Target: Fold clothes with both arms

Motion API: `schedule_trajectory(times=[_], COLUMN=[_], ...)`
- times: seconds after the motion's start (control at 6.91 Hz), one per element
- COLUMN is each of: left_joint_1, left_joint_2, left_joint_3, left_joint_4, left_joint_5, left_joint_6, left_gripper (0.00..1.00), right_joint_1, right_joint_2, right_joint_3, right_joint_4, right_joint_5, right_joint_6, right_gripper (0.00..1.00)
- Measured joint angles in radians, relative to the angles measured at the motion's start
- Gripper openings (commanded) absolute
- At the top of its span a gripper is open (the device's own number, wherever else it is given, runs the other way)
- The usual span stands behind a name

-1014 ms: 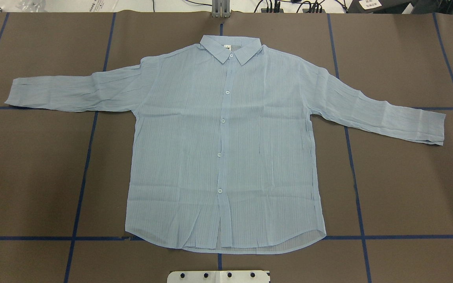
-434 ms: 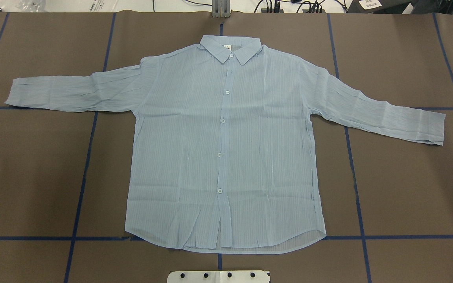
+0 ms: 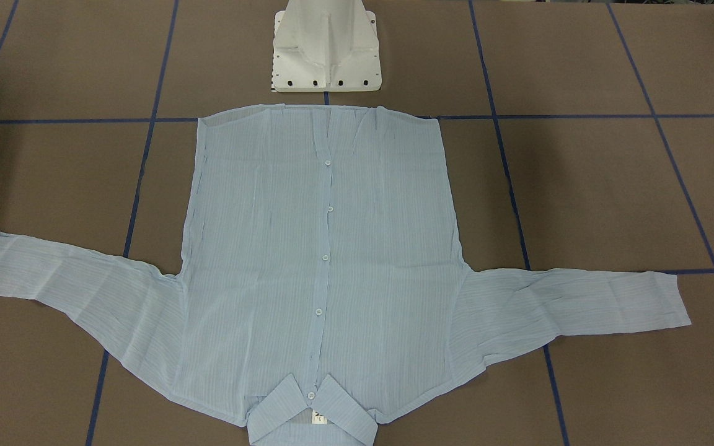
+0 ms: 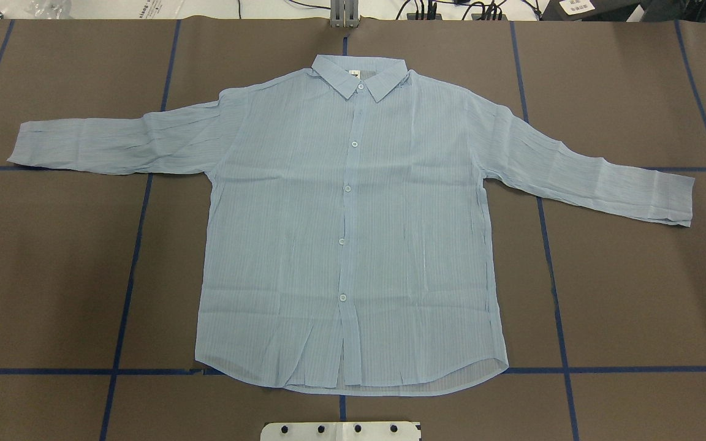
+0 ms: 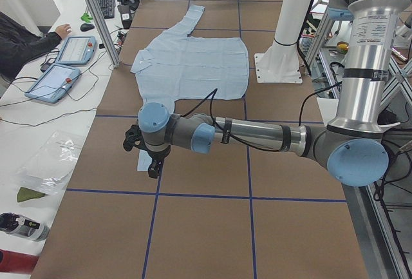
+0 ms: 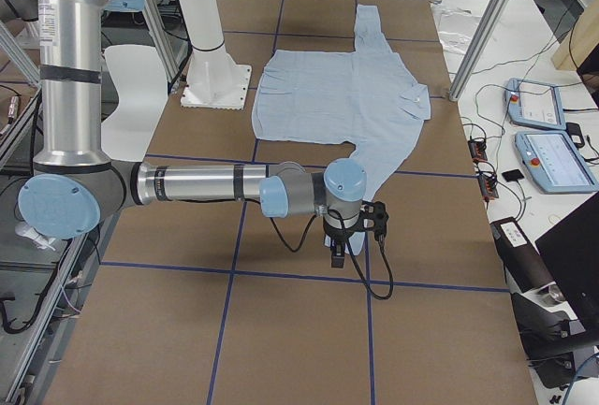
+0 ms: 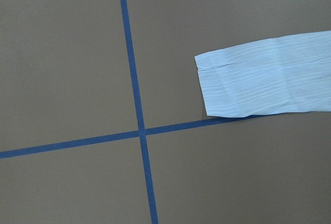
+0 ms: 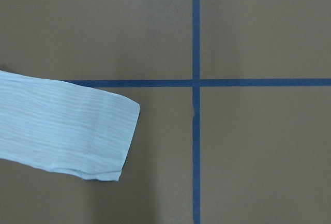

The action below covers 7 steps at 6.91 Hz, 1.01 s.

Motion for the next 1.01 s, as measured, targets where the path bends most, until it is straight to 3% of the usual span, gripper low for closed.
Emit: schedule_trajectory(times=[0.29, 0.43, 0.72, 1.01], left_joint_1=[0.01, 0.011, 0.014, 0.02], left_joint_2=[0.002, -0.007, -0.03, -0.031], left_joint_3=[0.045, 0.049, 0.052, 0.05], left_joint_4=[-0.132, -0.153, -0.159, -0.162], left_joint_5=[-0.01, -0.013, -0.015, -0.015], left_joint_6=[-0.028, -0.064, -0.11, -0.12], left_gripper=[0.99, 0.99, 0.99, 0.99], right_joint_1=[-0.05, -0.095, -0.188, -0.257], right_joint_2=[0.003, 0.003, 0.003, 0.003], right_joint_3=[-0.148, -0.178, -0.193, -0.198], right_joint_4=[0.289, 0.39, 0.49, 0.513], right_joint_5=[0.007, 0.009, 0.009, -0.007], right_joint_6=[0.085, 0.207, 0.374, 0.418], right_gripper=[1.0, 1.0, 1.0, 0.98])
